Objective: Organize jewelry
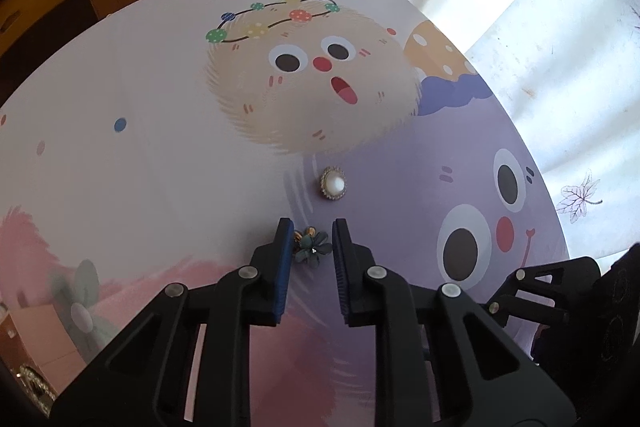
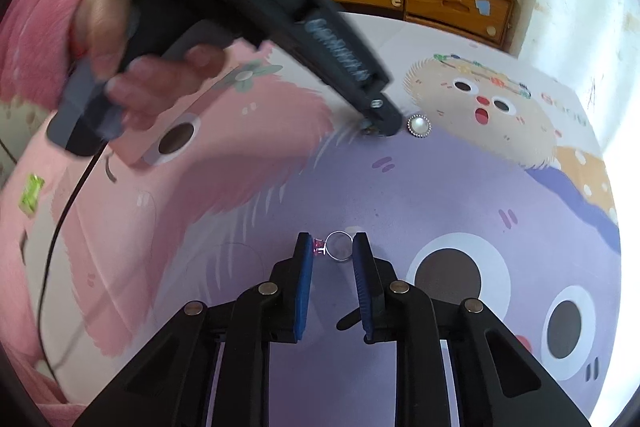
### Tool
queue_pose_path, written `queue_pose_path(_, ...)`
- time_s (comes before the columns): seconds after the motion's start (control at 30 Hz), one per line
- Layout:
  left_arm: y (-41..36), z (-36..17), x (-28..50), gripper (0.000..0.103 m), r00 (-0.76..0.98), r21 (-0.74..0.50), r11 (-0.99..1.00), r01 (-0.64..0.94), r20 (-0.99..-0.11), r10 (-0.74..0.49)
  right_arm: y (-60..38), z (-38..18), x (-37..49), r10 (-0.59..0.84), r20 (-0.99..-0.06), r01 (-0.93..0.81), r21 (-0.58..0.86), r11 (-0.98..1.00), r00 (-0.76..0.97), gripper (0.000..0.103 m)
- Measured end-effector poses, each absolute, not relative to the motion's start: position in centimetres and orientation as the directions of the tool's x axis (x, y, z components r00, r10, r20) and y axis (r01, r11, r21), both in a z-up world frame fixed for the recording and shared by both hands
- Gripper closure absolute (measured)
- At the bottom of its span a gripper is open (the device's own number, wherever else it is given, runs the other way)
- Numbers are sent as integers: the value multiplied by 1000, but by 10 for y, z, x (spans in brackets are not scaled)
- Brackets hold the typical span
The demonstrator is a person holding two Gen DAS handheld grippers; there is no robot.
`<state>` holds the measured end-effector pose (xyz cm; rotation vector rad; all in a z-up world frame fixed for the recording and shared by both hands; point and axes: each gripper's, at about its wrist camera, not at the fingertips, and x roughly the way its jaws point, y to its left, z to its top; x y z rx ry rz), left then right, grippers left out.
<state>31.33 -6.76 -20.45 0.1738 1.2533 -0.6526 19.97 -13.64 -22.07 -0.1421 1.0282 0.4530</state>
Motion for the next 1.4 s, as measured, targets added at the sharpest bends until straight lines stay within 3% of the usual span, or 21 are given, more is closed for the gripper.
queue_pose_path(0.1, -58, -197, 304, 86, 169, -228, 829, 511, -919, -357, -139, -220, 202, 298, -856, -416, 109, 903, 423, 83)
queue_pose_path(0.2, -45, -182, 292, 86, 191, -236, 850, 472, -913, -360, -139, -216, 199, 307, -861, -407, 130, 904, 406, 94)
queue_pose_path(0.57, 10, -132, 214, 86, 269, -245, 915, 320, -903, -336, -152, -202, 182, 293, -862, -319, 165, 933, 413, 97)
queue_pose_path(0.93, 68, -110, 137, 86, 294, -283, 931, 230, -892, -344, -172, -182, 157, 428, -791, -6, 473, 881, 438, 97)
queue_pose_path(1.4, 147, -84, 123, 86, 297, -345, 881, 323, -847, -441, -78, -136, 112, 395, -780, 25, 464, 885, 486, 97)
